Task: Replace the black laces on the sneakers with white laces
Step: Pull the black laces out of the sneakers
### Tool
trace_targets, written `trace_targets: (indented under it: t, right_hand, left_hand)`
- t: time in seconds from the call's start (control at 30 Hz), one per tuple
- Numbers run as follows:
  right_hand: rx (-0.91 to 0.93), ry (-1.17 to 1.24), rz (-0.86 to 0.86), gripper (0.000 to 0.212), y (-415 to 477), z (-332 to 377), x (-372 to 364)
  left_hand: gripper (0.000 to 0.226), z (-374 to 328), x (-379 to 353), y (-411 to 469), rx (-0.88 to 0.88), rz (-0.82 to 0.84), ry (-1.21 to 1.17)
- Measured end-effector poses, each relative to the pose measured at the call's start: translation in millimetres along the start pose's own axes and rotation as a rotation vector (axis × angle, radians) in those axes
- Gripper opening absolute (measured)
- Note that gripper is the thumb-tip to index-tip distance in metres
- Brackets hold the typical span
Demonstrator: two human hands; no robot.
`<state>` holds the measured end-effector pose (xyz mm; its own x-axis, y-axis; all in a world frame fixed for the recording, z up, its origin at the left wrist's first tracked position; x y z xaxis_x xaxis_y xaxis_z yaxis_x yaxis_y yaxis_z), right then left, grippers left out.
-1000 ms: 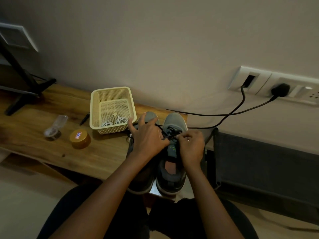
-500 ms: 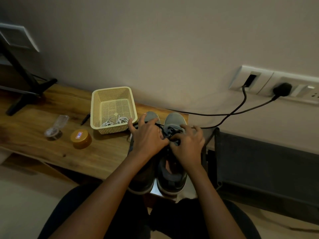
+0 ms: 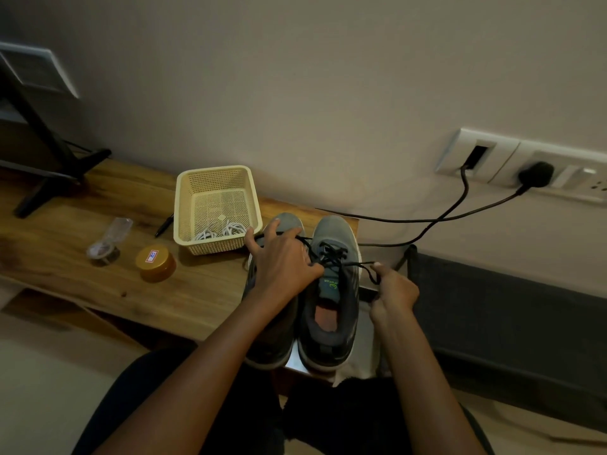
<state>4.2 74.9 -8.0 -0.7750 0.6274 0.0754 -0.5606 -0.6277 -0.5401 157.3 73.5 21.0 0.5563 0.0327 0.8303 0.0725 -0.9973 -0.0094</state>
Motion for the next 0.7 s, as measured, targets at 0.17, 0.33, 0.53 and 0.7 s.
trace_targets:
  t: [0.17,0.33,0.53,0.7]
  right_hand:
    - [0.824,-0.864,-0.024,0.051,-11,-1,-10]
    - [1.11,-1.211,0.085,0.013,-20,-18,-21]
    - [0.91,-0.803,-0.013,0.012,-18,-7,-15]
    - [-0.088,0.166,0.052,0.012,-3,0,-1]
  left_hand:
    - [0.021,0,1,0,-0.006,0.004,0.018]
    - [0.021,2,1,1,0.002,-0.005,-0.002]
    - [0.023,3,1,0,0.029,-0.014,-0.014]
    - [0.02,1,1,-1,0.03,-0.007,-0.043]
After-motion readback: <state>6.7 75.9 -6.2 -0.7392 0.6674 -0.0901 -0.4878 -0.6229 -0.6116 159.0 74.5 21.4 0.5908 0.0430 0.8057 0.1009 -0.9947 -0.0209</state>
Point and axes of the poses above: each hand's wrist, its own y-axis towards the middle knuckle, its own x-axis out of the back of the hand, z = x × y, the point moved 1 cm from there along y, towards the middle knuckle, and after that the axes turned 11 degrees about -y, right-handed, at the moved point
